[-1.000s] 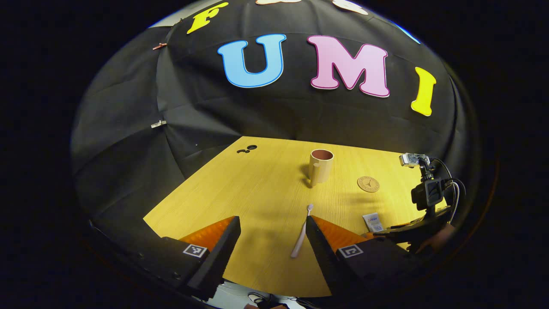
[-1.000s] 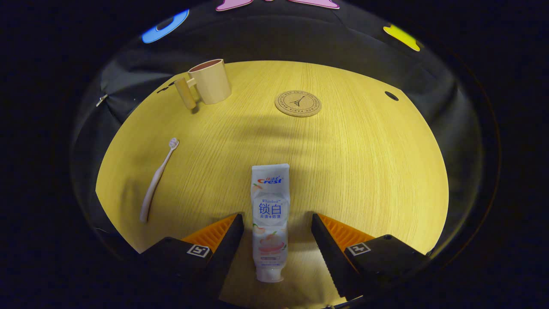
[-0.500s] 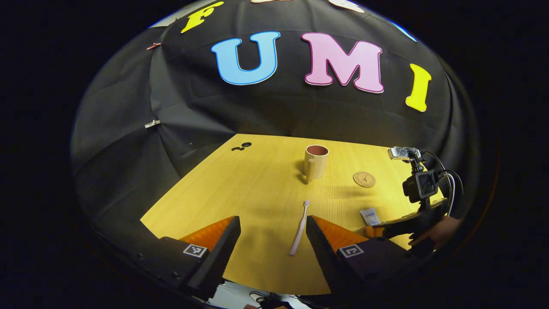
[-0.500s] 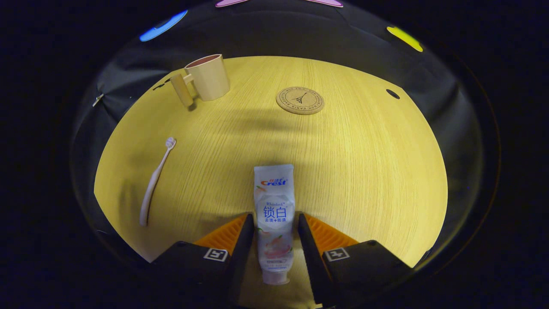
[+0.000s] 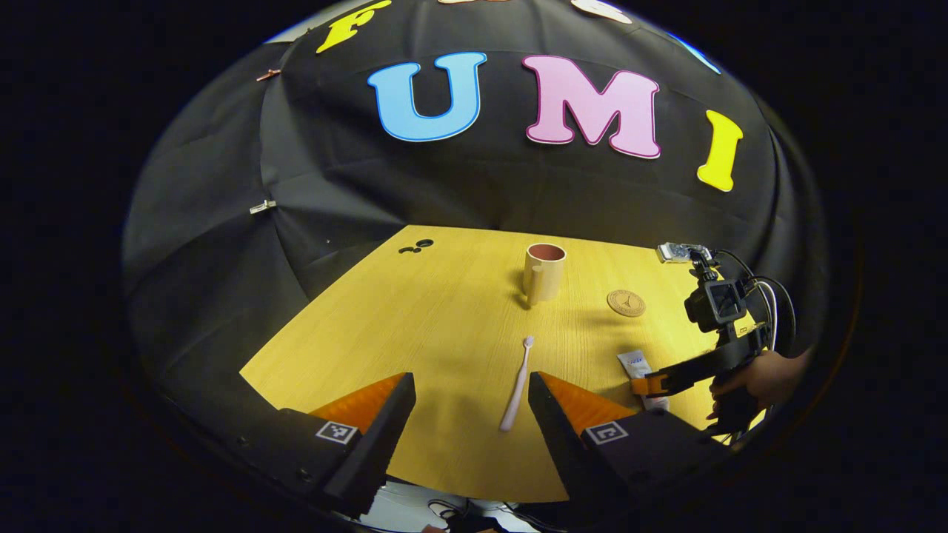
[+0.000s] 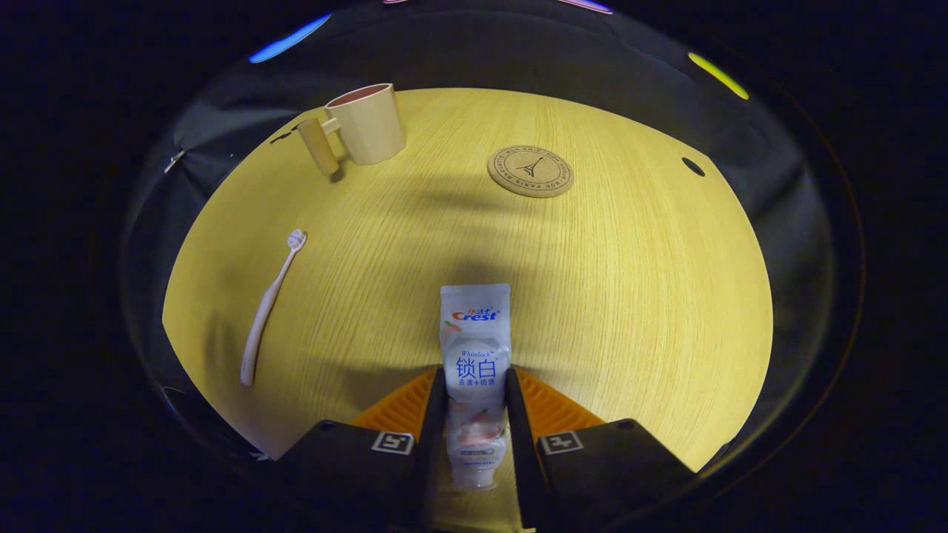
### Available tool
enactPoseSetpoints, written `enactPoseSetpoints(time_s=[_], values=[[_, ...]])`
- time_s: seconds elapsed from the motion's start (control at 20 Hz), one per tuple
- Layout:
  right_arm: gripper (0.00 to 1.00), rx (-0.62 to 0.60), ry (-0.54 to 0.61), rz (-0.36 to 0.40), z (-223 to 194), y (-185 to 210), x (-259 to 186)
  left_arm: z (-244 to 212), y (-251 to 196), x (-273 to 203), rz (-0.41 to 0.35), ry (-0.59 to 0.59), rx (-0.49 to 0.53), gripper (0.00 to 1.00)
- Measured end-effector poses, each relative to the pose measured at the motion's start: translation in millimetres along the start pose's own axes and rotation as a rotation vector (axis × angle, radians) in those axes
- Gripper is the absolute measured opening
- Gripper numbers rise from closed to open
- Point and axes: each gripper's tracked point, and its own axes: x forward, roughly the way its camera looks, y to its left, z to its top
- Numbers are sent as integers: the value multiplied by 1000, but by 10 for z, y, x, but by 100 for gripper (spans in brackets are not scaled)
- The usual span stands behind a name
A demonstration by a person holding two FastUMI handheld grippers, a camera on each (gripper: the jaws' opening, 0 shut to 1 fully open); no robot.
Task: Put the toothbrush and toothpaste on the desktop into the cup, then pick up the cup and place it on the coaster on the desktop.
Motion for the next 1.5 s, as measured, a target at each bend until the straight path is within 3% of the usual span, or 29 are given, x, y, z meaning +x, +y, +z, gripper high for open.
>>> enactPoseSetpoints(time_s=[0.2,0.25,0.35,0.4,0.45,0.5,0.7,0.9,0.95,1.0,1.15,1.2,1.25,1.35,1.5], values=[[29,12,12,14,11,4,-19,-50,35,16,7,11,5,96],[34,21,16,21,13,-2,-16,-44,33,33,6,13,4,96],[29,51,24,26,-7,-42,-38,-33,0,79,-13,18,-3,96],[33,60,23,29,-8,-64,-54,-22,-32,116,-31,23,-10,96],[29,62,18,28,-10,-105,-81,-31,-70,171,-54,32,-20,95],[33,61,9,25,2,-147,-108,-31,-99,235,-74,44,-29,95],[33,97,-22,41,33,-254,-255,-107,-214,547,-132,98,-54,95],[33,112,-55,64,78,-353,-399,-298,-361,961,-172,180,-10,95],[29,105,-67,64,91,-387,-432,-380,-400,1074,-177,210,8,95],[33,101,-77,67,105,-424,-461,-461,-453,1170,-187,244,22,95],[33,92,-94,81,104,-498,-528,-644,-606,1436,-221,325,37,95],[29,99,-98,85,101,-514,-555,-720,-620,1523,-225,351,42,95],[33,109,-106,90,103,-531,-574,-789,-614,1600,-212,385,45,95],[29,116,-119,94,92,-575,-616,-856,-646,1683,-203,431,41,94],[33,116,-134,92,70,-653,-660,-858,-623,1736,-194,454,101,90]])
